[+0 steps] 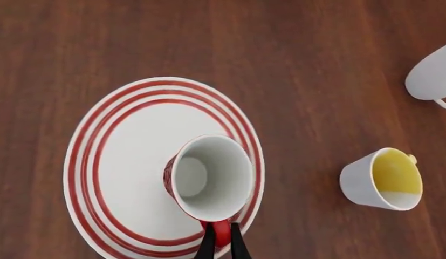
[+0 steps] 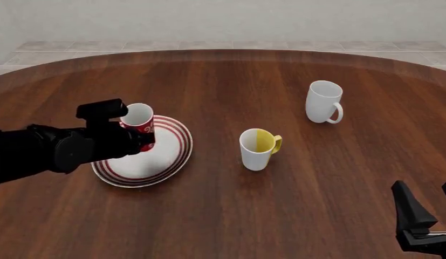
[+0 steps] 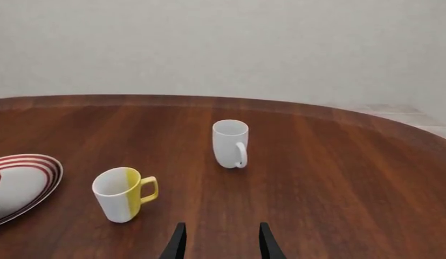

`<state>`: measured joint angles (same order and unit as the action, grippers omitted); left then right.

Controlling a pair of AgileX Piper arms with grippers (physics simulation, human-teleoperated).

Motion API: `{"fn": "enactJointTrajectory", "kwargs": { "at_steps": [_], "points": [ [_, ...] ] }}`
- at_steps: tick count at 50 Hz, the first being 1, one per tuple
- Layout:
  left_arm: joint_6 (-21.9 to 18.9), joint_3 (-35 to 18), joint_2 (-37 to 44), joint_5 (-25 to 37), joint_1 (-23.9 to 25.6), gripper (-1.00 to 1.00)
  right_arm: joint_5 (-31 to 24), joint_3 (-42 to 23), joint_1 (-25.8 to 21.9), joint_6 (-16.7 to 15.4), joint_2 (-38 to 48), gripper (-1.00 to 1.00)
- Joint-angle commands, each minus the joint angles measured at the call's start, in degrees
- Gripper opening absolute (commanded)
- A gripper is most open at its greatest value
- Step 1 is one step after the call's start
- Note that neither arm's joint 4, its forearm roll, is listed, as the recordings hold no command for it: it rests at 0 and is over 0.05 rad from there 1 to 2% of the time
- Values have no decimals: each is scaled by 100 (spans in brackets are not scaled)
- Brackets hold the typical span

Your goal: Pick up the red mug and put it on the plate

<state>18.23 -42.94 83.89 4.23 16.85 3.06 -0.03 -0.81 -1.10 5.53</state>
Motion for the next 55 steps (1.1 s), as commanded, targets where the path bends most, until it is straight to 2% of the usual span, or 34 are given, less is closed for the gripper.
{"fn": "enactJointTrajectory", "kwargs": {
  "at_steps": [1,26,55],
  "points": [
    [-52,-5,74,-56,-101,-100,16,-1,-12,-23,22,100],
    [187,48,282,-188,-56,-100,1,0,-30,-47,11,100],
    [183,79,477,-297,-132,-100,-2,0,-21,-40,9,100]
  ]
}}
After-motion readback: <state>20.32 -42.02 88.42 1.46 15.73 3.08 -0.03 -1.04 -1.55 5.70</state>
